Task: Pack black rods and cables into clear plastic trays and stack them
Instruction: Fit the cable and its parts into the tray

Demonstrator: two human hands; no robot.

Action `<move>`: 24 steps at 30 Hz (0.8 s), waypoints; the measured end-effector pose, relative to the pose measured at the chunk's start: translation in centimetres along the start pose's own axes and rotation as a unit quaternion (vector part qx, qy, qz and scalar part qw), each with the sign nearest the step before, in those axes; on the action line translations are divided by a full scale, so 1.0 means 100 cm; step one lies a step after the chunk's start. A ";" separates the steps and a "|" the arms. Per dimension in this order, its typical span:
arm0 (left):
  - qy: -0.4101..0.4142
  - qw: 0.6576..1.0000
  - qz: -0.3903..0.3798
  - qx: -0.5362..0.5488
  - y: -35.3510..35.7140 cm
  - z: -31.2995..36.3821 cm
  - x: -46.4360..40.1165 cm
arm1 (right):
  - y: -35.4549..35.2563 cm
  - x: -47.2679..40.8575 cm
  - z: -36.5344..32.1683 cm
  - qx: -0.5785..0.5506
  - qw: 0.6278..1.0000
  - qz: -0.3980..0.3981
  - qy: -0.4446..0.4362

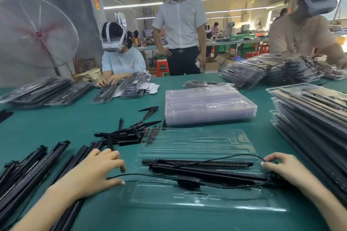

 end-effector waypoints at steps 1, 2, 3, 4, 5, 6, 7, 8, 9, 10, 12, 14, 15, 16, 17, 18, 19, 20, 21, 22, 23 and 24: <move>0.016 0.999 0.037 0.019 0.000 0.016 -0.008 | 0.001 -0.001 0.001 0.004 1.000 0.003 -0.001; 0.037 0.995 0.071 0.052 -0.002 0.037 -0.017 | 0.002 -0.001 0.001 0.006 1.000 0.006 -0.002; 0.062 0.989 0.104 0.080 -0.003 0.057 -0.026 | 0.003 -0.002 0.002 0.006 1.000 0.008 -0.004; 0.082 0.984 0.124 0.100 -0.003 0.075 -0.036 | 0.003 -0.002 0.003 0.006 1.000 0.009 -0.005; 0.095 0.978 0.142 0.115 -0.002 0.091 -0.047 | 0.004 -0.002 0.004 0.003 1.000 0.012 -0.006; 0.099 0.975 0.155 0.122 -0.002 0.103 -0.056 | 0.004 -0.003 0.005 0.001 1.000 0.017 -0.008; 0.097 0.974 0.163 0.122 0.001 0.111 -0.063 | 0.005 -0.003 0.005 0.000 1.000 0.022 -0.010; 0.094 0.975 0.165 0.117 0.002 0.117 -0.069 | 0.005 -0.003 0.006 0.001 1.000 0.026 -0.011; 0.098 0.973 0.177 0.108 0.003 0.121 -0.074 | 0.006 -0.002 0.006 0.002 1.000 0.028 -0.014; 0.101 0.973 0.184 0.095 0.003 0.123 -0.075 | 0.006 -0.002 0.006 0.001 0.999 0.028 -0.015; 0.097 0.978 0.170 0.079 0.005 0.125 -0.077 | 0.006 -0.001 0.006 0.002 0.999 0.027 -0.016; 0.106 0.979 0.166 0.060 0.011 0.124 -0.079 | 0.005 -0.001 0.005 0.005 1.000 0.025 -0.014; 0.113 0.977 0.168 0.062 0.012 0.124 -0.079 | 0.005 -0.001 0.004 0.008 1.000 0.023 -0.015; 0.123 0.975 0.169 0.071 0.012 0.124 -0.078 | 0.005 -0.002 0.003 0.011 1.000 0.022 -0.017; 0.136 0.973 0.170 0.077 0.012 0.124 -0.078 | 0.005 -0.002 0.003 0.014 0.999 0.022 -0.020; 0.143 0.972 0.169 0.078 0.011 0.126 -0.077 | 0.005 -0.003 0.002 0.018 0.999 0.022 -0.023; 0.145 0.972 0.166 0.079 0.010 0.127 -0.076 | 0.005 -0.003 0.002 0.020 0.999 0.022 -0.025; 0.144 0.973 0.162 0.084 0.008 0.129 -0.075 | 0.004 -0.003 0.002 0.022 0.999 0.023 -0.028; 0.145 0.972 0.155 0.097 0.006 0.131 -0.075 | 0.004 -0.003 0.002 0.024 0.999 0.023 -0.030; 0.148 0.970 0.143 0.128 0.004 0.133 -0.074 | 0.005 -0.002 0.002 0.025 0.999 0.025 -0.032; 0.154 0.964 0.138 0.170 0.004 0.134 -0.076 | 0.005 -0.002 0.002 0.024 0.999 0.027 -0.033; 0.158 0.957 0.143 0.196 0.007 0.136 -0.077 | 0.005 -0.001 0.003 0.022 0.999 0.029 -0.034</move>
Point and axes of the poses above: each hand's wrist, its own x-axis away from the middle knuckle, its own y-axis out of the palm, z = x × y, the point moved 1 cm from there along -x, towards the middle knuckle, and after that the axes turned 7 degrees about y, right-handed, at the moved point
